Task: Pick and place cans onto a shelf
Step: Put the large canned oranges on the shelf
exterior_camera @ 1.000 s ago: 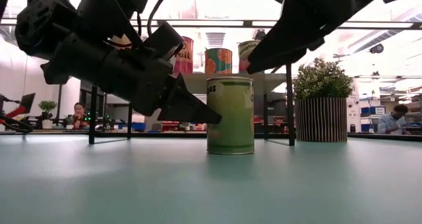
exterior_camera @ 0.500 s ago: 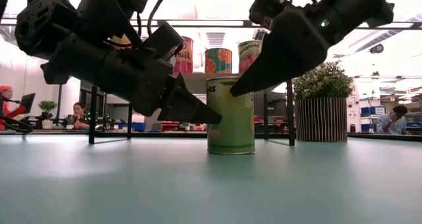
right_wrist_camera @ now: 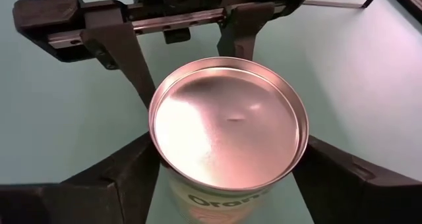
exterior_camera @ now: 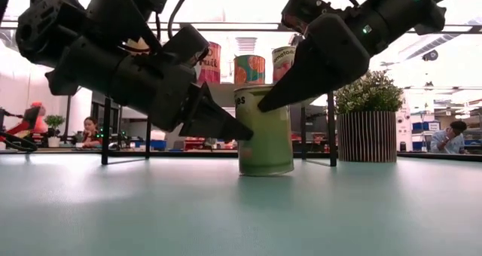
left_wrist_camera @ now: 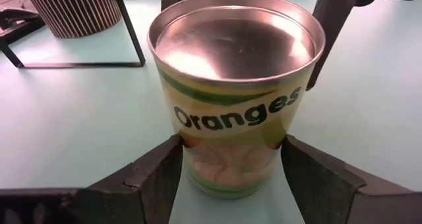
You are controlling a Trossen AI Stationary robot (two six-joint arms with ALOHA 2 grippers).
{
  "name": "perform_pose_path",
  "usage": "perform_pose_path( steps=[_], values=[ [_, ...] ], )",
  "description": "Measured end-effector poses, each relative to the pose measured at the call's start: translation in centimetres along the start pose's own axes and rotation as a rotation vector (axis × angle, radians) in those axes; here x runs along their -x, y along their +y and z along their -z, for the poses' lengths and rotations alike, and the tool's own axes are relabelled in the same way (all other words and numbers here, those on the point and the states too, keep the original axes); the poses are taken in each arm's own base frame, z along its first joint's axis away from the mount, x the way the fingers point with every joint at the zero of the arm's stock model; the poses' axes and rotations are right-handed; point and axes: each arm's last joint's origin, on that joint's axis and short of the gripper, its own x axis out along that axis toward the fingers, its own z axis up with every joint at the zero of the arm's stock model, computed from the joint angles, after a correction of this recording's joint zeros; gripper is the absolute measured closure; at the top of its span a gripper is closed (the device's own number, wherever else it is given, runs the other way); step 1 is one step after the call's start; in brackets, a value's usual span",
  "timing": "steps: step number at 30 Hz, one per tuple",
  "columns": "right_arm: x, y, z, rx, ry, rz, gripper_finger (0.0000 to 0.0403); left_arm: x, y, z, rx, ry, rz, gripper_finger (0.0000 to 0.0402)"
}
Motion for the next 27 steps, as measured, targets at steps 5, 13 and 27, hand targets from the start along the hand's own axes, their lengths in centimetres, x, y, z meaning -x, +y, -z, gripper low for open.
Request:
perform_pose_path(
  steps=[5,13,27],
  values=[
    [1.3,-0.4,-0.9,0.008,-0.011,-0.02,0.0103,0.4,0.1,-0.6,0.009,-0.021,0.002,0.0168],
    [4.2,-1.2,-2.4,0.002,-0.023,-0.083,0.0108,1.4,0.4,-1.7,-0.003,-0.053,0.01,0.0157],
    [12.7,-4.6,-6.0,-0.154,-0.191,-0.075,0.0108,7.0,1.6,-8.6,-0.144,-0.29,0.171,0.0156]
  ],
)
